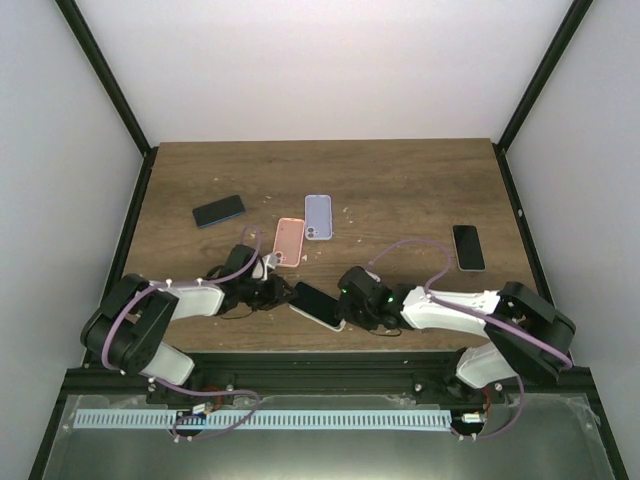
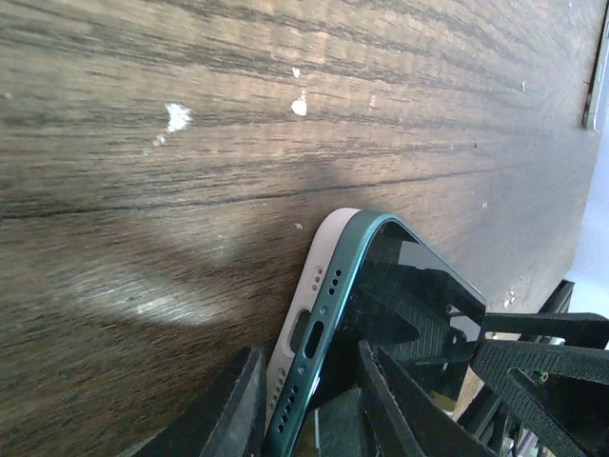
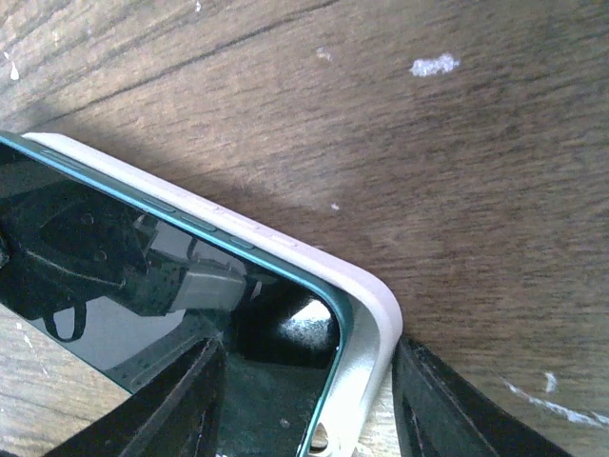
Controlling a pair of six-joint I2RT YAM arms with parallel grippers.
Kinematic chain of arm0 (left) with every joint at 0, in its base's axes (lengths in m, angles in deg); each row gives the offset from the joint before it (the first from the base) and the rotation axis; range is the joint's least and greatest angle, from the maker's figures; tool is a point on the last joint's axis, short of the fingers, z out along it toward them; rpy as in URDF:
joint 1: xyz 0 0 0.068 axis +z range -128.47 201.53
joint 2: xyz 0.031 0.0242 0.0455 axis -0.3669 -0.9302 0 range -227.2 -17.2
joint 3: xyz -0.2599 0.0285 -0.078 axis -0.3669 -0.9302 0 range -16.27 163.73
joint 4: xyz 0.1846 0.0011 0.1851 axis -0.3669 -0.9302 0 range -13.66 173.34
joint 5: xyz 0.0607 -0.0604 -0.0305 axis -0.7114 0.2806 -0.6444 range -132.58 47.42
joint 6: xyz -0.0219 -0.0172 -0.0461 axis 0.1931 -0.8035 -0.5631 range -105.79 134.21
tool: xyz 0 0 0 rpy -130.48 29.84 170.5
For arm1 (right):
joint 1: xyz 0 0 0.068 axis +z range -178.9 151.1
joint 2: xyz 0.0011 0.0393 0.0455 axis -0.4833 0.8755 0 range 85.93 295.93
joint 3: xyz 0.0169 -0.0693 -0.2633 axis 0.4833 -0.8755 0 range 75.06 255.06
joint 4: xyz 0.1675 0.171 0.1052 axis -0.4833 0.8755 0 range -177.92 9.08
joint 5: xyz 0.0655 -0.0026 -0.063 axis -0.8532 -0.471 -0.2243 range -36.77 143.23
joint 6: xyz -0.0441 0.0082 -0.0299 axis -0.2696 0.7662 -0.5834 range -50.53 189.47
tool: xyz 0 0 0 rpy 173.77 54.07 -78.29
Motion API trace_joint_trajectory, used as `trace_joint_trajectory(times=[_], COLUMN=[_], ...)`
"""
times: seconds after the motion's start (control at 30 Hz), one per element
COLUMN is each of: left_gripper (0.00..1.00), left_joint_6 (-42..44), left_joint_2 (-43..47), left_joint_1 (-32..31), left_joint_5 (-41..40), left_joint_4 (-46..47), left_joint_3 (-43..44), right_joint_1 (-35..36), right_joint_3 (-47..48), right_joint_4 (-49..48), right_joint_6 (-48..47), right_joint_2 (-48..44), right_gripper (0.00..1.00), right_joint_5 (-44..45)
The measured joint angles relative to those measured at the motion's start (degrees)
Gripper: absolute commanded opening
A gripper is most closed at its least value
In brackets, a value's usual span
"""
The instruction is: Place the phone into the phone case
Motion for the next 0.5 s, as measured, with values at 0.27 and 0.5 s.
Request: trace_joint_trajectory(times=[0.27, 0.5], left_gripper=[0.3, 0.43], left_joint_6=[-1.05, -0.83], left_joint_2=[3.39, 8.48], left_joint_1=[-0.28, -0.76], left_joint_5=[-1.44, -2.01], left_joint_4=[-1.75, -6.08], left_joint_3=[-1.42, -1.42], right_joint_1=[-0.02, -0.04], right_joint_3=[0.33, -1.25], right_joint_4=[-0.52, -0.28], right_joint_6=[-3.02, -6.86], right_joint_2=[0.74, -2.71], right_gripper=[0.43, 0.49], right_joint_5=[2.27, 5.46])
